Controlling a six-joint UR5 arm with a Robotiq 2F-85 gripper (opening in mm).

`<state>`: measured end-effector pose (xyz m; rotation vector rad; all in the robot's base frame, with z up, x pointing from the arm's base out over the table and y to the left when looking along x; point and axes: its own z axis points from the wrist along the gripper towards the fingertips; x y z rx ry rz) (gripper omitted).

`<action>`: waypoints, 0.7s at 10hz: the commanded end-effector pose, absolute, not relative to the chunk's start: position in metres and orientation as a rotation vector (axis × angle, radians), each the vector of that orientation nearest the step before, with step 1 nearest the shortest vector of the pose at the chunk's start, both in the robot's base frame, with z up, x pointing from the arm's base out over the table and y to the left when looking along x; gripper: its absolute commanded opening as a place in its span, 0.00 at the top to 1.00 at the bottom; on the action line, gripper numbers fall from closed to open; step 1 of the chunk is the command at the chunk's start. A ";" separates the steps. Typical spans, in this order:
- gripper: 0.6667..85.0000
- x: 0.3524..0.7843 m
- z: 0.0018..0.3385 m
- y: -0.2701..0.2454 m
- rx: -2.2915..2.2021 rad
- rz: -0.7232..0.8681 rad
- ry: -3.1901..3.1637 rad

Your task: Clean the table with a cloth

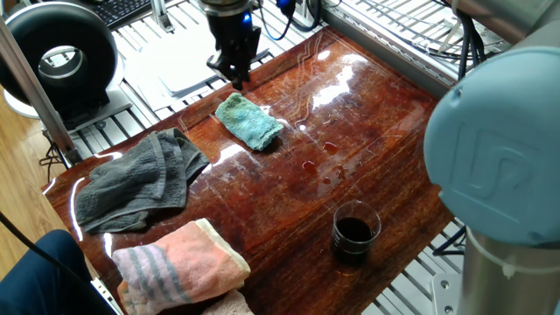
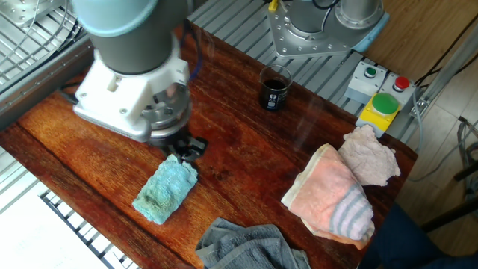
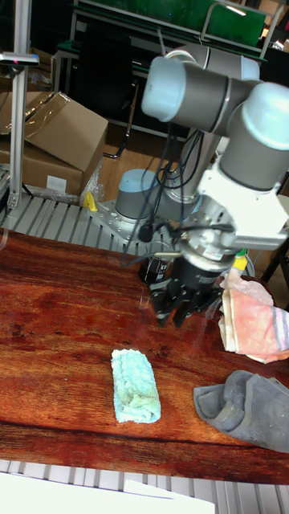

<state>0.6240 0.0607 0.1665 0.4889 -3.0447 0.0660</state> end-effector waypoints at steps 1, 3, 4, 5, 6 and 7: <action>0.11 0.654 0.146 0.050 0.565 0.038 -3.071; 0.11 0.672 0.126 0.056 0.540 0.039 -3.077; 0.11 0.668 0.115 0.055 0.564 0.029 -3.034; 0.14 0.664 0.109 0.050 0.596 0.033 -3.004; 0.14 0.662 0.105 0.052 0.598 0.003 -3.000; 0.15 0.660 0.102 0.054 0.591 -0.024 -2.997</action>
